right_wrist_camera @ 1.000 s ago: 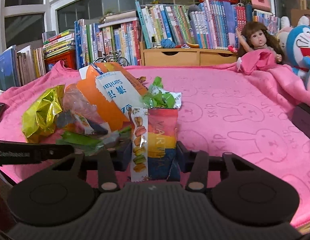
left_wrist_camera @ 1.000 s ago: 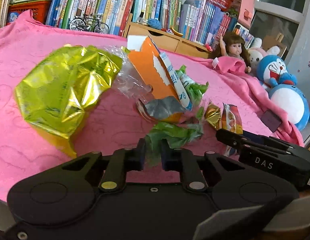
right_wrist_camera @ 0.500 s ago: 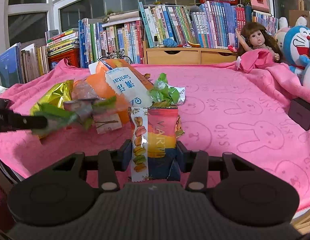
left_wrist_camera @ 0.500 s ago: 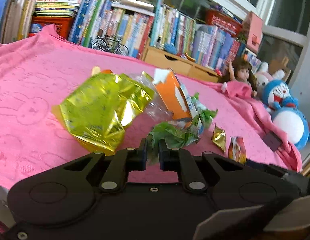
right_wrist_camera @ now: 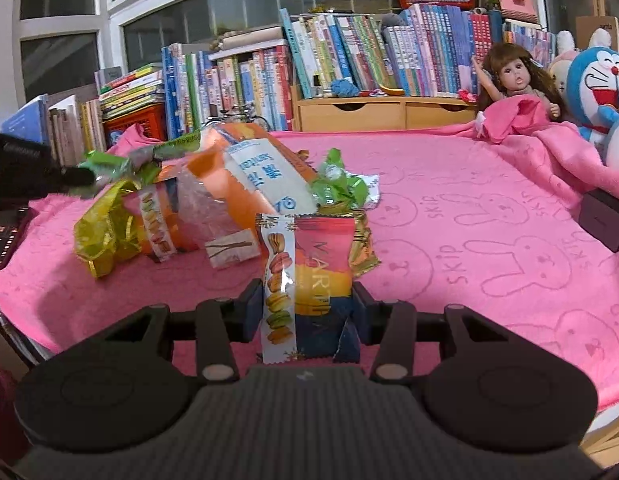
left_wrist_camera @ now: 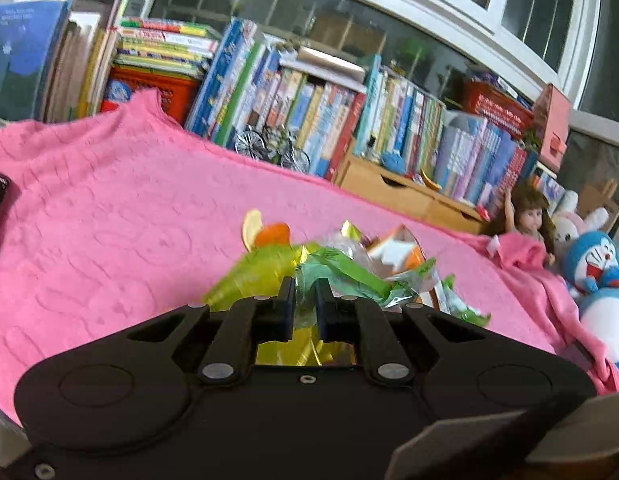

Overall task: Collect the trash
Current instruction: 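Grasp the green wrapper with the left gripper while the right gripper grasps the macaron-print packet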

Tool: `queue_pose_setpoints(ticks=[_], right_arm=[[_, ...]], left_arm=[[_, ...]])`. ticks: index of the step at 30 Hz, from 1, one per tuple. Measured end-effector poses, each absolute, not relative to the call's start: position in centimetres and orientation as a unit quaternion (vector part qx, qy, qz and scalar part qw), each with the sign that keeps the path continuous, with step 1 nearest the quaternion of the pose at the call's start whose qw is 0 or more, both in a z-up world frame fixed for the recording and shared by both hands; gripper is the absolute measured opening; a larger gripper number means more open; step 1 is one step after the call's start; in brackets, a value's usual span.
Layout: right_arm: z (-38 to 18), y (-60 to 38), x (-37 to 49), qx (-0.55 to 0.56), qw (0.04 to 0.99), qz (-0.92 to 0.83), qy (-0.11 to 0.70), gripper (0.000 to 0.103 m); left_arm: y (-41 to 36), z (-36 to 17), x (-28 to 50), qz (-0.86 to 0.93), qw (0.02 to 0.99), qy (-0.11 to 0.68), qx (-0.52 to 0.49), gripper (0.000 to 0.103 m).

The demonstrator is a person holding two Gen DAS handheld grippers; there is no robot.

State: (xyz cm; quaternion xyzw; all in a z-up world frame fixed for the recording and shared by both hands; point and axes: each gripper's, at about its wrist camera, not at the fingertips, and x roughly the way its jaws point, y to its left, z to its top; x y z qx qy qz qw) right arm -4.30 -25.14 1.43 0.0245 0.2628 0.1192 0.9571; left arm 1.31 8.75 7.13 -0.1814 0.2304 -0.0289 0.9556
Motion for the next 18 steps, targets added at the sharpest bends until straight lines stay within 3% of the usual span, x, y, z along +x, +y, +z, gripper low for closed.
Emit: queue_pose_setpoints(ticks=[18], right_arm=[[1.8, -21.7, -5.7, 0.013, 0.951, 0.174, 0.257, 0.051]], left_arm=[[10.1, 8.7, -3.0, -0.049, 0.957, 0.194, -0.211, 0.01]])
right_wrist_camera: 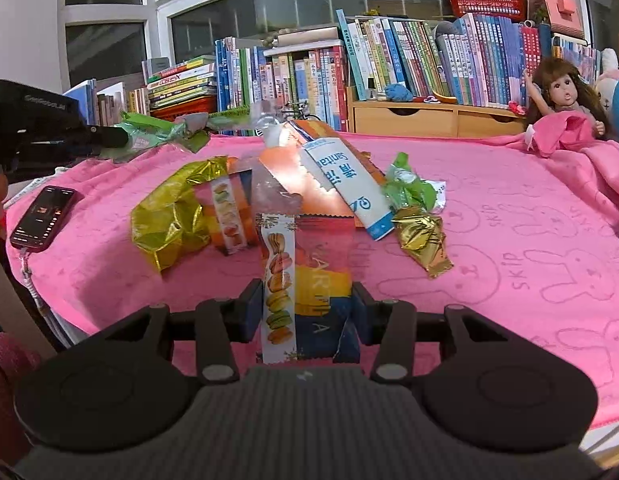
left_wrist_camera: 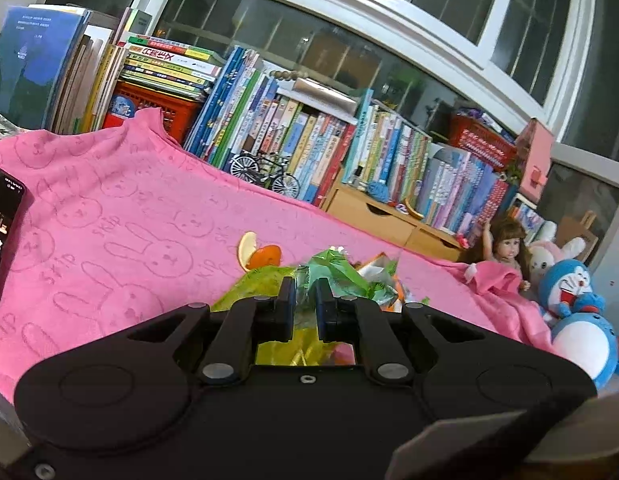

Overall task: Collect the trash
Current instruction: 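Grasp the green wrapper with the left gripper while the right gripper grasps the macaron-print packet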

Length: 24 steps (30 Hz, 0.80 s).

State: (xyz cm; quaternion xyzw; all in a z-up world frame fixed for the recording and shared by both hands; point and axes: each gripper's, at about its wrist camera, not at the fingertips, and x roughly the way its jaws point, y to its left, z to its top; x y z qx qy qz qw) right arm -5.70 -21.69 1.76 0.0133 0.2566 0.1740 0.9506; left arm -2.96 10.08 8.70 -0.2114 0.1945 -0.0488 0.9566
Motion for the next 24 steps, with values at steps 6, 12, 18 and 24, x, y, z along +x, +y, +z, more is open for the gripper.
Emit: queue_pose_setpoints(ticks=[6, 12, 18, 24], right_arm=[[1.5, -21.6, -6.2, 0.014, 0.949, 0.178, 0.261, 0.051], [0.8, -21.4, -5.9, 0.013, 0.946, 0.173, 0.273, 0.051], [0.2, -20.9, -5.9, 0.003, 0.946, 0.171, 0.274, 0.051], [0.3, -21.1, -5.6, -0.004, 0.947, 0.171, 0.27, 0.052]], left_arm=[[9.0, 8.2, -5.7, -0.071, 0.956, 0.2, -0.2, 0.008], [6.5, 5.5, -6.2, -0.1, 0.95, 0.25, -0.161, 0.021], [4.7, 2.1, -5.1, -0.117, 0.929, 0.31, -0.166, 0.037], [2.8, 2.0, -4.3, -0.141, 0.932, 0.303, -0.144, 0.056]])
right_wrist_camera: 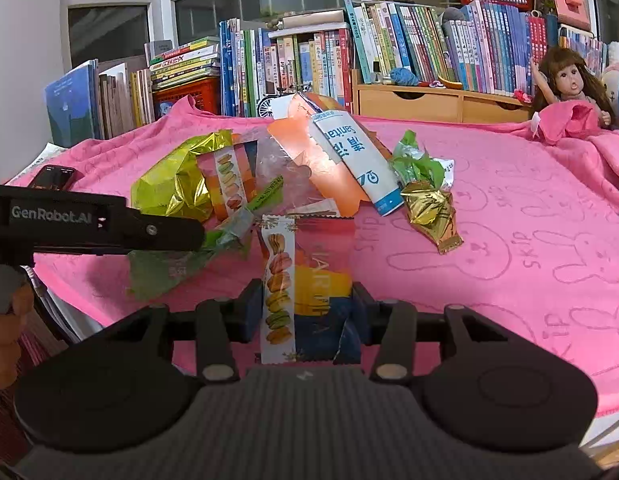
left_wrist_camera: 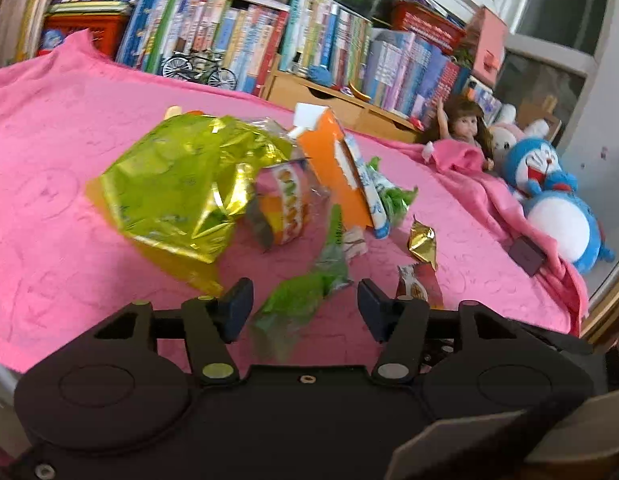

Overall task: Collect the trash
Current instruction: 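Grasp the green wrapper with the left gripper while the right gripper grasps the macaron-print packet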

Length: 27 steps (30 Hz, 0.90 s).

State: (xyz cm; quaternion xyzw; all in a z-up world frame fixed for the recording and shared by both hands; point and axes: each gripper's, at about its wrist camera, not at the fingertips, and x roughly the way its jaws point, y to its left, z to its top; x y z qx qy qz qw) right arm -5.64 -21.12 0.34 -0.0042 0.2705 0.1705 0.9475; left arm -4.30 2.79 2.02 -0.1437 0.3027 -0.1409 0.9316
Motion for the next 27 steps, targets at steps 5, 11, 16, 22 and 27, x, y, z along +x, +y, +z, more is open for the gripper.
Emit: queue_pose_setpoints(ticks=[5, 11, 16, 22, 27], right_arm=[[0.4, -22.0, -5.3, 0.019, 0.946, 0.172, 0.275, 0.053], [0.2, -21.9, -5.2, 0.015, 0.946, 0.173, 0.274, 0.053], [0.3, -22.5, -5.5, 0.027, 0.946, 0.182, 0.266, 0.053], [0.8, -23.8, -5.7, 0.042, 0.951, 0.161, 0.262, 0.053], [0.7, -24.3, -6.2, 0.048, 0.949, 0.156, 0.269, 0.053]], left_arm=[[1.4, 2.1, -2.8, -0.151, 0.931, 0.306, -0.132, 0.057], [-1.0, 1.0, -1.9, -0.182, 0.923, 0.324, -0.099, 0.045], [-1.0, 0.4, -1.6, -0.19, 0.918, 0.33, -0.116, 0.042], [-1.3, 0.6, -0.9, -0.182, 0.919, 0.332, -0.114, 0.029], [-1.5, 1.5, -2.7, -0.174, 0.931, 0.31, -0.088, 0.028]])
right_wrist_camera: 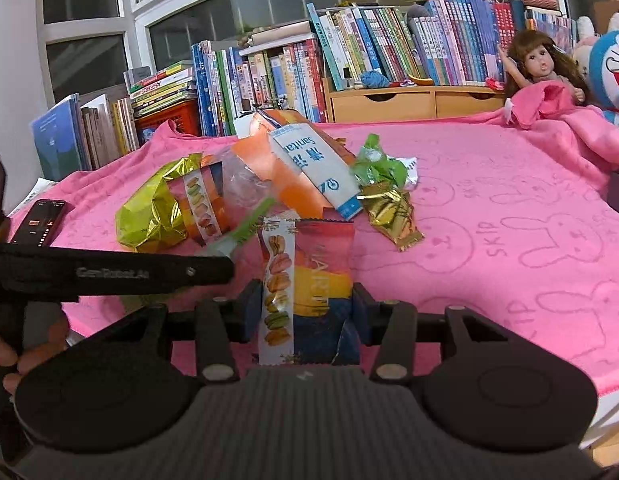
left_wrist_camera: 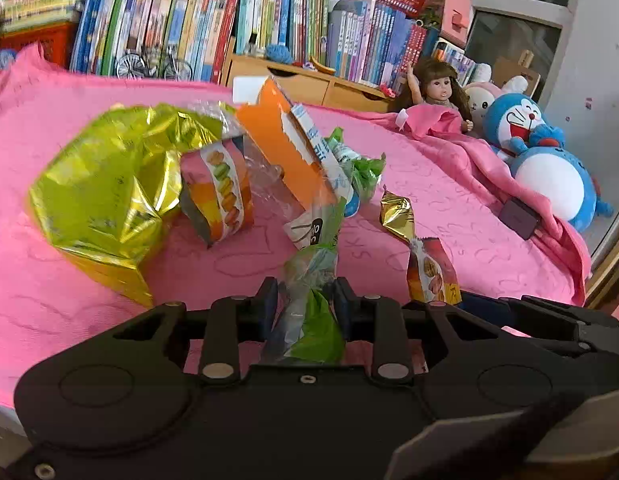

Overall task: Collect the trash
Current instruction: 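Lower both held items into the black bin below the table and release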

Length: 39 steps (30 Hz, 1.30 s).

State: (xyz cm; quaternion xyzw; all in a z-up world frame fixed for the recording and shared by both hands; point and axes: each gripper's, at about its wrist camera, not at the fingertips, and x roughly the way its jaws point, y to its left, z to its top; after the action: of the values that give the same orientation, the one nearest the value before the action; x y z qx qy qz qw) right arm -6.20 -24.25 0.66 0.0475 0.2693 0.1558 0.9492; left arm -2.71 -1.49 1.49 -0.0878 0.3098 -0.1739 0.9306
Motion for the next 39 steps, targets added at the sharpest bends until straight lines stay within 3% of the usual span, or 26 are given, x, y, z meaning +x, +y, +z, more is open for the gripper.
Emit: queue_pose_setpoints(ticks=[7, 16, 25, 34, 39], right_arm=[[-0.3, -24.3, -9.2, 0.079, 0.937, 0.164, 0.298, 0.053], [-4.6, -23.4, -12.3, 0.111, 0.906, 0.165, 0.374, 0.053], [-11.1, -22.4, -11.0, 0.141, 0.852, 0.165, 0.477, 0.053], [-13.4, -21.0, -10.4, 0.139, 0.837, 0.169, 0.502, 0.057], [-13.0, -20.2, -9.4, 0.133, 0.835, 0.173, 0.506, 0.072]], left_arm=[[0.2, 1.8, -7.7, -0.156, 0.93, 0.32, -0.089, 0.028], [2.5, -1.3, -13.4, -0.128, 0.901, 0.4, -0.111, 0.028], [2.7, -7.8, -12.8, -0.075, 0.853, 0.506, -0.101, 0.028], [2.8, -10.9, -12.4, -0.054, 0.824, 0.556, -0.093, 0.029], [2.9, -11.1, -12.0, -0.043, 0.823, 0.559, -0.093, 0.048]])
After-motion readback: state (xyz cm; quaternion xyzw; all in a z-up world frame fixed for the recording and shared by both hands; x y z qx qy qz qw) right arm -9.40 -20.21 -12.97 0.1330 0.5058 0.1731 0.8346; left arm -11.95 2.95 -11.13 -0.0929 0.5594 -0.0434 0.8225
